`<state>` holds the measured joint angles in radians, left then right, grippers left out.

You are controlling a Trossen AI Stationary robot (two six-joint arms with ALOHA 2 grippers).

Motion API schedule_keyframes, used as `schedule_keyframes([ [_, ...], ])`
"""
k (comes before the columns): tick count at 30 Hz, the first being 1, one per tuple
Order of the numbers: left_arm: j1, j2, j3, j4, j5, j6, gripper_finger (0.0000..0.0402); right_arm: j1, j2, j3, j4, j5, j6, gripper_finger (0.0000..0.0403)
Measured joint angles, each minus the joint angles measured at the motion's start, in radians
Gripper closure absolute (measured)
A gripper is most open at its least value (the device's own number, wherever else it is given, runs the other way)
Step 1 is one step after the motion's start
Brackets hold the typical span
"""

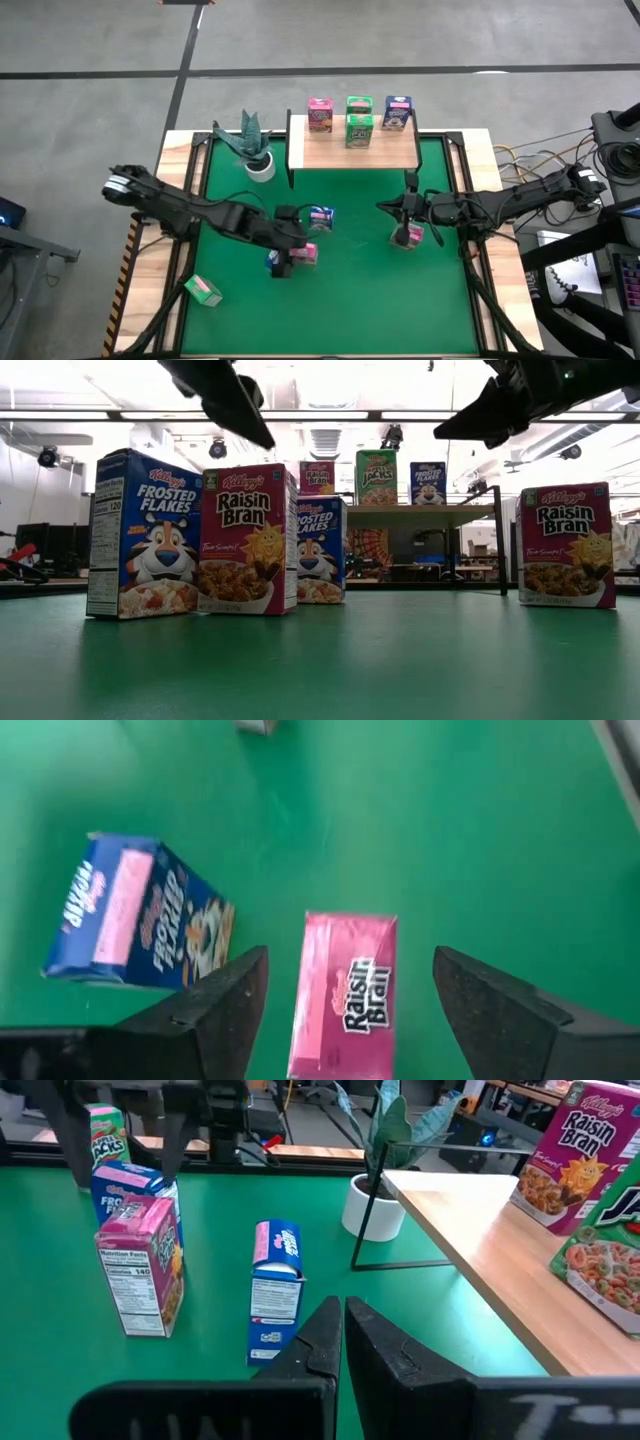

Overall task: Stack cereal on shelf
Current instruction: Put the left violet cereal box aligned with the other violet cereal box on the shelf

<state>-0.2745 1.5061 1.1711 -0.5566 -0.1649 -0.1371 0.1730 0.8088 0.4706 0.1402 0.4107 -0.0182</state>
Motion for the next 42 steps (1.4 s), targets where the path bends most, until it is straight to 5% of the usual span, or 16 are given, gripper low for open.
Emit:
schedule_keyframes([
  [15, 0.003, 0.123, 0.047, -0.096, -0.004, -0.015, 0.0131, 0.000, 0.011, 0.000, -0.002, -0.001, -0.004, 0.0394],
  [42, 0.003, 0.131, 0.044, -0.074, 0.000, -0.030, 0.0231, 0.000, 0.011, 0.000, -0.005, 0.000, -0.001, 0.0394],
])
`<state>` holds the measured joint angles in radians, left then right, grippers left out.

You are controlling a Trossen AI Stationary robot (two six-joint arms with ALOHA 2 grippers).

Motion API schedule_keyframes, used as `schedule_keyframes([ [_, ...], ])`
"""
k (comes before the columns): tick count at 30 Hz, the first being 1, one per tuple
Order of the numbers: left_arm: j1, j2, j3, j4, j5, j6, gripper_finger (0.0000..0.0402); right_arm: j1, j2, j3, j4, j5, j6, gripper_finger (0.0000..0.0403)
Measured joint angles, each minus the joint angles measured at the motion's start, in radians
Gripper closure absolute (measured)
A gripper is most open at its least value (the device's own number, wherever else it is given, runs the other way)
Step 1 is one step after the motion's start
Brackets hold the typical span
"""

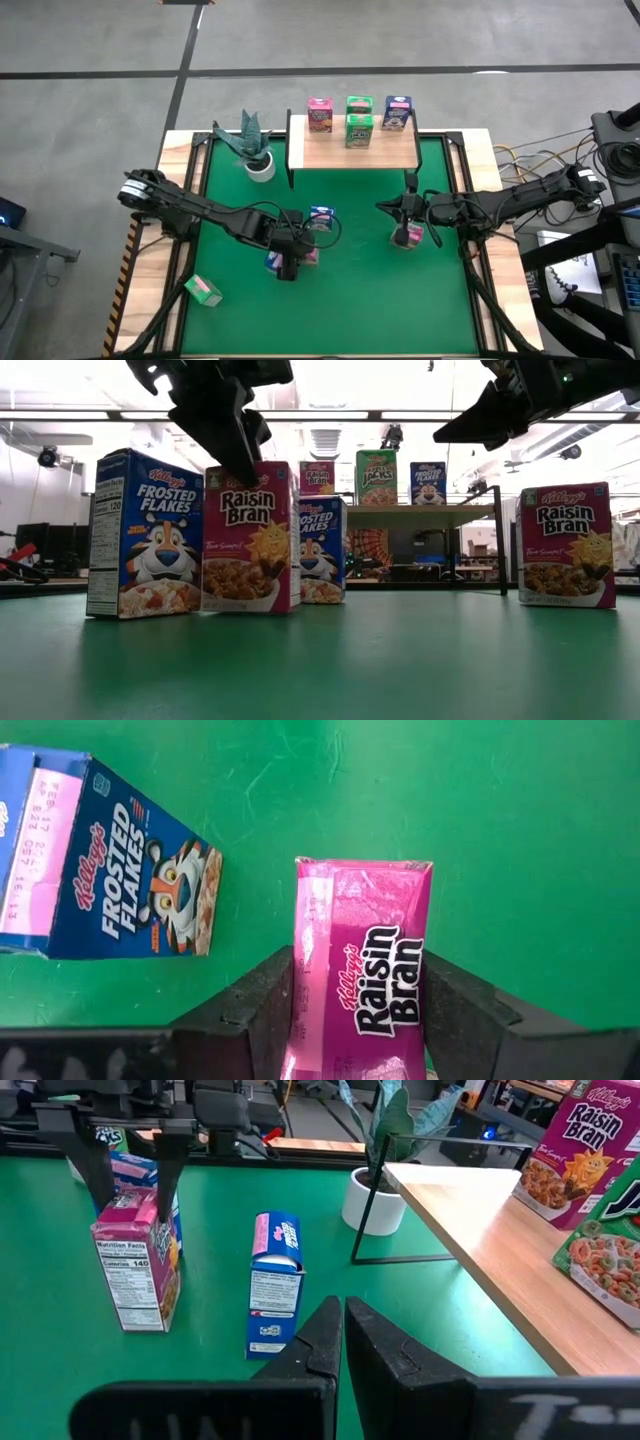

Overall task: Stack cereal on shelf
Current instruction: Put the left violet cereal box aligned with the other violet cereal box on the shelf

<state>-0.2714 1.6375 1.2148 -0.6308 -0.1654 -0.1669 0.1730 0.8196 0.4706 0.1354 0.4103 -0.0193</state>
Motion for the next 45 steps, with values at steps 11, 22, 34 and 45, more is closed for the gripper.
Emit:
schedule_keyframes([
  [11, 0.000, -0.002, 0.180, -0.161, 0.001, 0.123, 0.0232, 0.000, 0.000, 0.000, -0.003, 0.000, 0.001, 0.0394],
  [22, 0.109, -0.004, 0.519, -0.442, 0.002, 0.294, 0.0232, 0.000, 0.000, 0.000, -0.004, 0.000, 0.001, 0.0394],
  [34, 0.418, -0.004, 0.611, -0.400, 0.001, 0.470, 0.0232, 0.000, 0.000, 0.000, -0.005, 0.000, -0.008, 0.0394],
  [45, 0.668, 0.011, 0.606, -0.305, 0.131, 0.476, 0.0232, 0.000, 0.000, 0.000, -0.012, 0.000, -0.020, 0.0394],
])
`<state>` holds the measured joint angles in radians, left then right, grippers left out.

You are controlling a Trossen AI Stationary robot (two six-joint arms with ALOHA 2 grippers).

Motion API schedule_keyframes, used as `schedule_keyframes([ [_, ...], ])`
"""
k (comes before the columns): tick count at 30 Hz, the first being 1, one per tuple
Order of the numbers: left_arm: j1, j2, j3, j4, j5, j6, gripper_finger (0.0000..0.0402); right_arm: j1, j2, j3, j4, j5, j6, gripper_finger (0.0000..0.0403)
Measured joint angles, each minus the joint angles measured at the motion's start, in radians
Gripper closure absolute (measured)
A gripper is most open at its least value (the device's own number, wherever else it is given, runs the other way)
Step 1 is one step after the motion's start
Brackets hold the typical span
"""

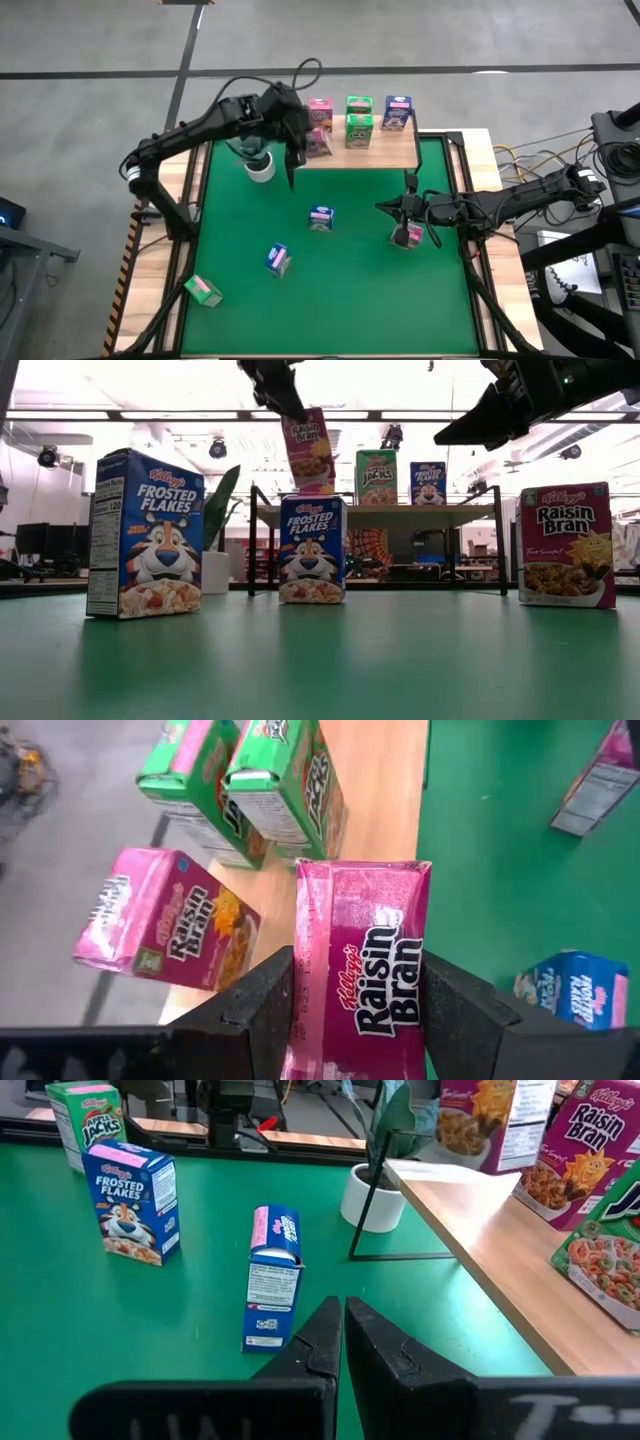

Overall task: Stack cereal on shelf
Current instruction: Put the left violet cereal box aligned with the other violet cereal box on the shelf

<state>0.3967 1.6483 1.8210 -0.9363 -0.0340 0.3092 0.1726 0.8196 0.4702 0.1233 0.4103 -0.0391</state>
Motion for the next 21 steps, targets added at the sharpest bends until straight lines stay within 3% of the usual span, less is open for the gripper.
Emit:
schedule_keyframes([
  [21, 0.051, 0.102, -0.003, 0.049, 0.020, 0.079, 0.0229, 0.000, 0.000, 0.000, -0.014, 0.000, 0.013, 0.0394],
])
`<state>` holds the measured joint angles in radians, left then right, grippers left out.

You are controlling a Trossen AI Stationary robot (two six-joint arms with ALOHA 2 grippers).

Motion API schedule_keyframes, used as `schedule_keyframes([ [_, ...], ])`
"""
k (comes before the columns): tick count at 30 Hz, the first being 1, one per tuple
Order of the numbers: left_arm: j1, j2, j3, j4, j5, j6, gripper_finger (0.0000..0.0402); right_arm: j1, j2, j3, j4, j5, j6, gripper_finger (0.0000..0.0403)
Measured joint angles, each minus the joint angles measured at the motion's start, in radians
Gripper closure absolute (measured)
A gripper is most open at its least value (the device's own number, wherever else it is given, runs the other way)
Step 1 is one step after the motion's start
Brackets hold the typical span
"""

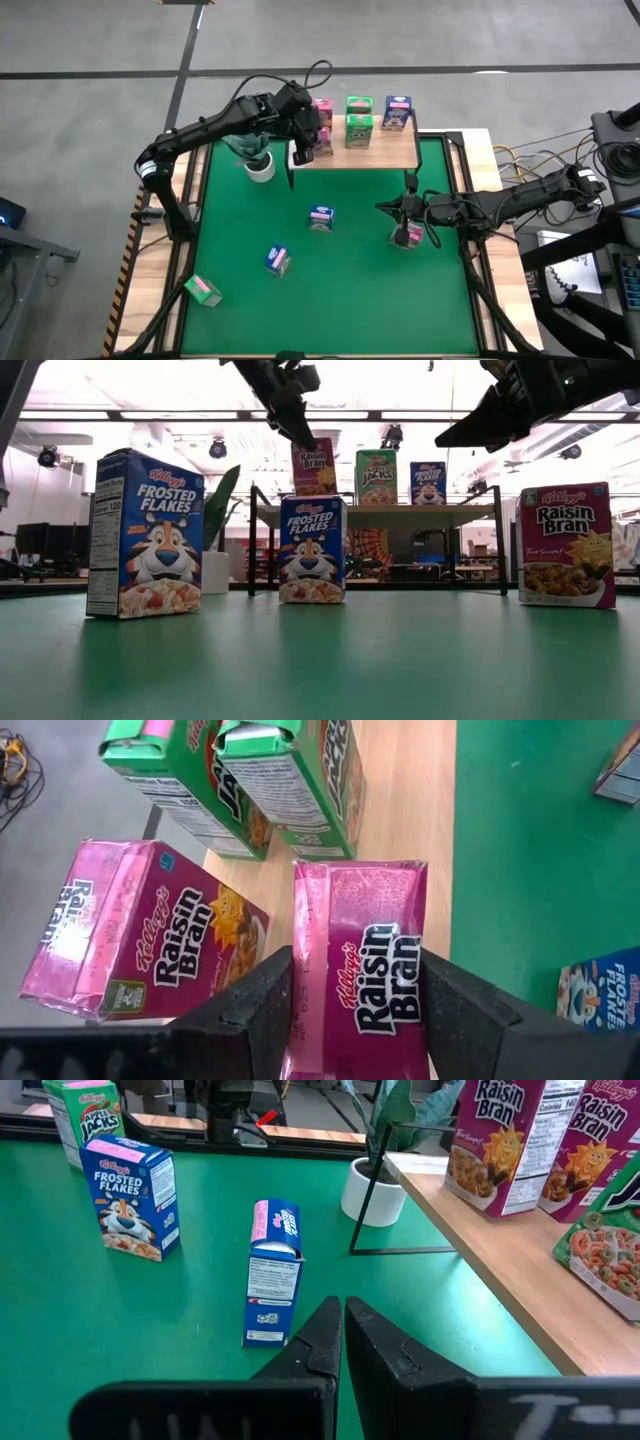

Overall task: Stack cereal on shelf
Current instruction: Put the left violet cereal box aligned with the other violet cereal box on the shelf

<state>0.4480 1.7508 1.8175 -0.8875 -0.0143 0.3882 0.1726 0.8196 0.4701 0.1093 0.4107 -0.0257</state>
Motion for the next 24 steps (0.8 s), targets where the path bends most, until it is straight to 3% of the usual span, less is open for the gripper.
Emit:
schedule_keyframes([
  [17, 0.002, 0.016, 0.000, 0.013, -0.002, 0.048, 0.0182, 0.000, 0.000, 0.000, 0.000, 0.000, 0.000, 0.0394],
  [24, -0.003, -0.009, 0.005, -0.006, -0.002, 0.048, 0.0180, 0.000, 0.000, 0.000, 0.001, 0.000, 0.000, 0.0394],
])
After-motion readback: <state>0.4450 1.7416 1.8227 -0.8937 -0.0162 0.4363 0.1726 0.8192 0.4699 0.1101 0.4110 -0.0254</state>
